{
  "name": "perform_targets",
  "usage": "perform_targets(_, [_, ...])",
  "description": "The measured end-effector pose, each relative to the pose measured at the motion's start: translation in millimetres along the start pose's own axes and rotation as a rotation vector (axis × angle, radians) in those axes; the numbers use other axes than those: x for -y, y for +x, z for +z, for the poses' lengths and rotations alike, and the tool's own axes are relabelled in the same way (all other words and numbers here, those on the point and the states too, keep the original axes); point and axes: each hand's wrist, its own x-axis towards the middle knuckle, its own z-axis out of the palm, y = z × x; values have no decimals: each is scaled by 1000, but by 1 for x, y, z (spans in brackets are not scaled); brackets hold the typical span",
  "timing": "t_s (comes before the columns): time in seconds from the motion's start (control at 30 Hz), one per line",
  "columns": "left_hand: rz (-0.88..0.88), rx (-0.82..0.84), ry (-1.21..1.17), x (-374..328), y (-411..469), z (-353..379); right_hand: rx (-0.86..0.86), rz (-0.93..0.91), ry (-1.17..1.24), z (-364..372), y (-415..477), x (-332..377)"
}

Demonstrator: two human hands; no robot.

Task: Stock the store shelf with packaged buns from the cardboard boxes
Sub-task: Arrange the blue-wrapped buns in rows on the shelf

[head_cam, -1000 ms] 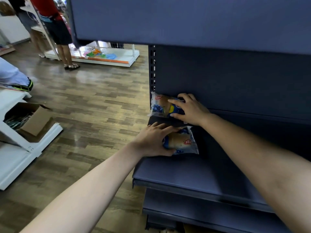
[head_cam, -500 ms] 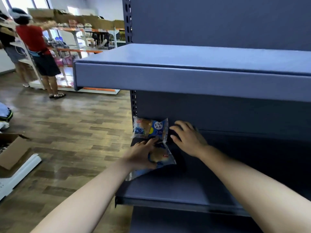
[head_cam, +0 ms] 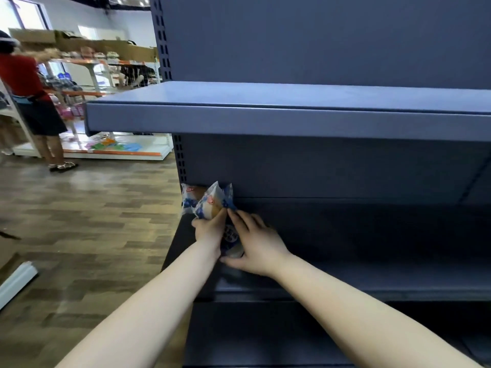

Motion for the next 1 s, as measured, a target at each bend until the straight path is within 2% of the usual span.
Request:
perform_targets(0.07, [-21, 9, -57, 6, -5, 1, -21, 15, -114, 2, -5, 1])
perform_targets(0.2, [-3, 79, -70, 10, -18, -4, -12, 145, -132, 3, -11, -1])
perform_targets(0.3, [56, 95, -60, 6, -26, -11, -43, 98, -127, -1, -13, -12])
perform_targets(0.43, [284, 26, 329, 0, -19, -33, 1, 12, -116, -10, -8, -27])
perform_targets(0.53, [394, 150, 478, -7, -20, -51, 37, -42, -57, -12, -1, -34])
perform_targets(0.63, [390, 195, 431, -8, -17, -63, 64, -139, -8, -15, 4, -30])
perform_targets(0.77, [366, 113, 272, -5, -13, -70, 15, -203, -127, -14, 10, -24])
perform_targets(0.9, [310, -16, 155, 1, -2, -73, -152, -197, -284, -2, 19, -17])
perform_targets(1.0, [256, -83, 195, 1, 8, -68, -104, -245, -398, 8, 25, -7])
